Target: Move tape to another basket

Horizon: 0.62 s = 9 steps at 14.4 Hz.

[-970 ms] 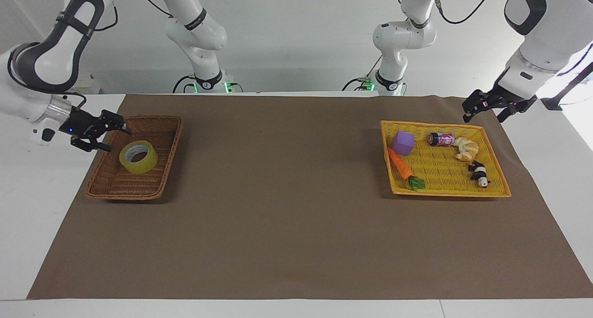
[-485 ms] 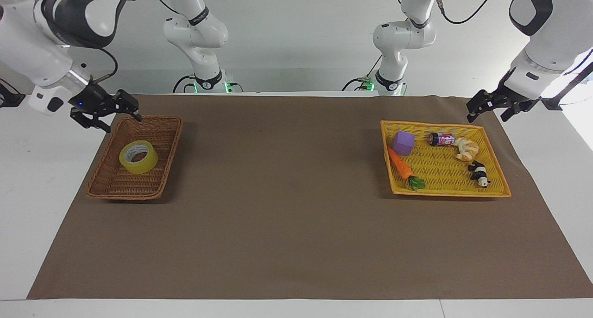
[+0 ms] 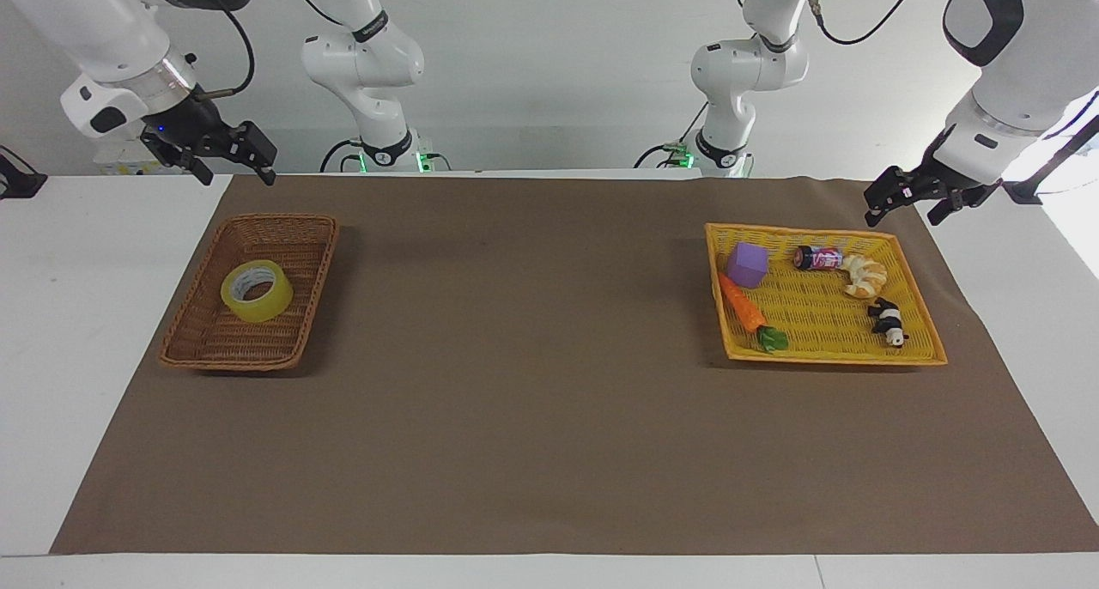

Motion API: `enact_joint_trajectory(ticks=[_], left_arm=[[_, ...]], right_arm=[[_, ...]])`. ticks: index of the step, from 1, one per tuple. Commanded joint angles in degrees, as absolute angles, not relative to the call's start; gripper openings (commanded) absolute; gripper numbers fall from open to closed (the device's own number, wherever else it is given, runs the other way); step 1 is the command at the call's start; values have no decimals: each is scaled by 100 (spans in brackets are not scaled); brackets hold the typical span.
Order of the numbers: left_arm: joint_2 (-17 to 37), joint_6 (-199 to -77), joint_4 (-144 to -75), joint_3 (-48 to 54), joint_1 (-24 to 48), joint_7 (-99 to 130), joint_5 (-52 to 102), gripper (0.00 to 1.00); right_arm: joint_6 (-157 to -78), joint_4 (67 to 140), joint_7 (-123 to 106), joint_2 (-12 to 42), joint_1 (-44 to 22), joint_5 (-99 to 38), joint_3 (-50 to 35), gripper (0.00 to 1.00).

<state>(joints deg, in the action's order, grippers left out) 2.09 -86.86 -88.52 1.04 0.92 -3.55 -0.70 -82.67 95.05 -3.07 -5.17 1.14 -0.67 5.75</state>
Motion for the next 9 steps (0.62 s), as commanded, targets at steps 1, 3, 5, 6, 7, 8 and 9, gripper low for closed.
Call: enact_joint_trajectory(ticks=[1, 3, 5, 6, 7, 8, 9], left_arm=[[149, -8613, -8903, 141, 44, -378, -132, 100], [149, -8613, -8903, 141, 44, -369, -132, 100], [149, -8613, -8903, 141, 44, -369, -132, 100], [149, -8613, -8903, 141, 44, -378, -132, 100], [149, -8613, -8903, 141, 44, -378, -132, 100], [149, -8613, -8903, 141, 44, -378, -132, 100], [149, -8613, -8903, 141, 44, -378, -132, 100]], right_arm=[[-8034, 9142, -176, -107, 132, 132, 387, 100], [-8007, 8896, -176, 157, 114, 123, 439, 100], [-7945, 8798, -176, 220, 123, 132, 483, 100], [-7919, 8772, -176, 220, 114, 132, 536, 100], [-7928, 8771, -184, 220, 114, 141, 580, 100], [-7936, 8771, -185, 194, 114, 141, 615, 100], [-7937, 8780, -185, 159, 114, 149, 624, 100]])
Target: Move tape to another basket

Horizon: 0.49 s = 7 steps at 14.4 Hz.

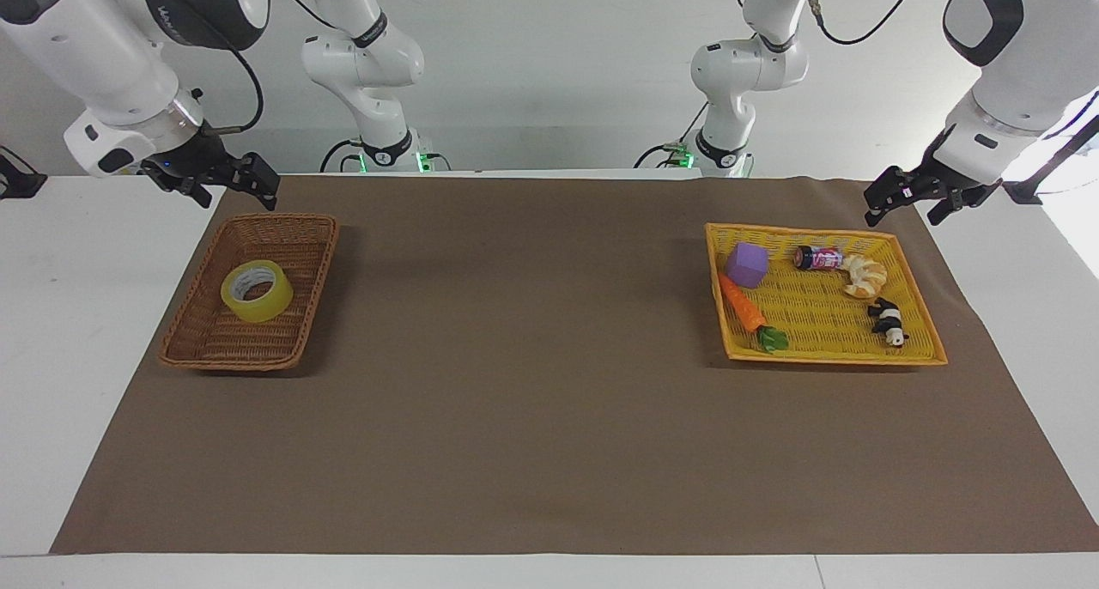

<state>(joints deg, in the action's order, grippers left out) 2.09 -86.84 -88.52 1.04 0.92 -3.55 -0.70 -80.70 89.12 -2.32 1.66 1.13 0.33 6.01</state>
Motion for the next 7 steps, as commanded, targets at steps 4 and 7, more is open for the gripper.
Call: enact_joint_trajectory(ticks=[4, 7], left_arm=[[149, -8613, -8903, 141, 44, -378, -132, 100], [149, -8613, -8903, 141, 44, -369, -132, 100]], right_arm=[[-7980, 8921, -193, 88, 114, 141, 677, 100], [-8007, 9096, -220, 9, 114, 132, 677, 100]])
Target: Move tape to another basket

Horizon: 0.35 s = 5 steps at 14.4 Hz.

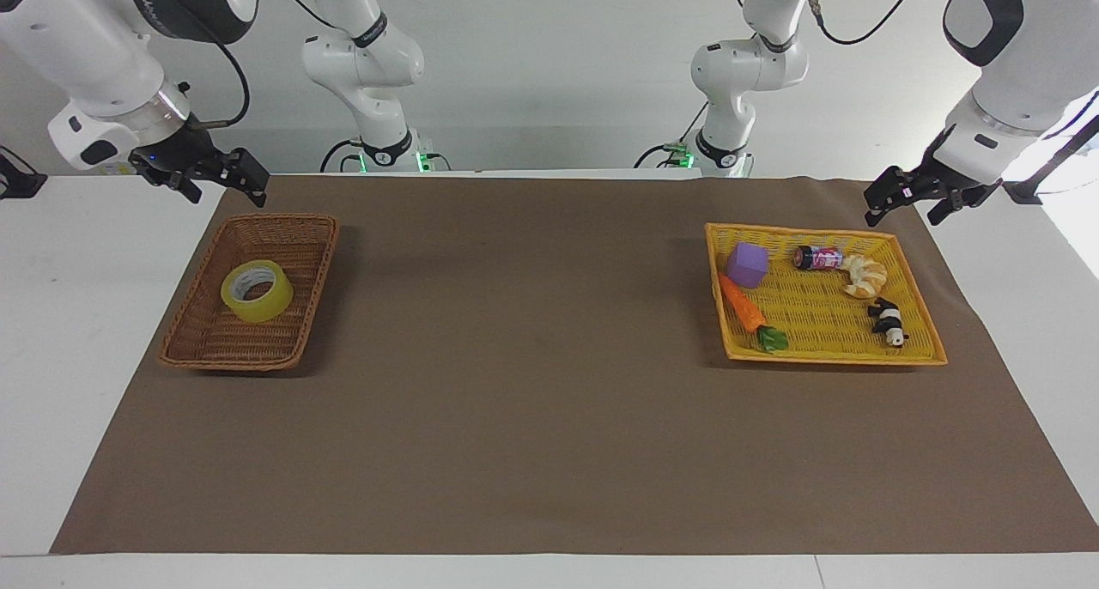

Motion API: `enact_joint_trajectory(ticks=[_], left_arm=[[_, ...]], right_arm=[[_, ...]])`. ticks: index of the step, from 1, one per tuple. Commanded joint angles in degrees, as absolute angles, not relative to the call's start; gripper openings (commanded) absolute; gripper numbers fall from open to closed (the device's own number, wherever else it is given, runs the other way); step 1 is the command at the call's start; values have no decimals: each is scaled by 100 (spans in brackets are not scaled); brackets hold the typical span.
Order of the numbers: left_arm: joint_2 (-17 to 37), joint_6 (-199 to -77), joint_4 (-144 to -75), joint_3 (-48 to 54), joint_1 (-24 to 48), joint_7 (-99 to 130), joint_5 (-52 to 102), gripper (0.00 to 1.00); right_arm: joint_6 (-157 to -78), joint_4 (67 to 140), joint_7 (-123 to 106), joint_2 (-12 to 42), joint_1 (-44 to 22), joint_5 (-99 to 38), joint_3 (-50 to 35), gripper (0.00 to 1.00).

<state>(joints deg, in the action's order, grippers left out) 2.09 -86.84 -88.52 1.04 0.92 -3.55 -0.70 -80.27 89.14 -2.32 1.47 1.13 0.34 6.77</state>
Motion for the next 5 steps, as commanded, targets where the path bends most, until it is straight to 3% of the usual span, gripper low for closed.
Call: enact_joint_trajectory(ticks=[1, 5], left_arm=[[149, -8613, -8903, 132, 44, -369, -132, 100], [149, -8613, -8903, 141, 44, -369, -132, 100]], right_arm=[[-8007, 9123, -272, 0, 114, 132, 677, 100], [-7998, 9123, -308, 0, 114, 132, 677, 100]])
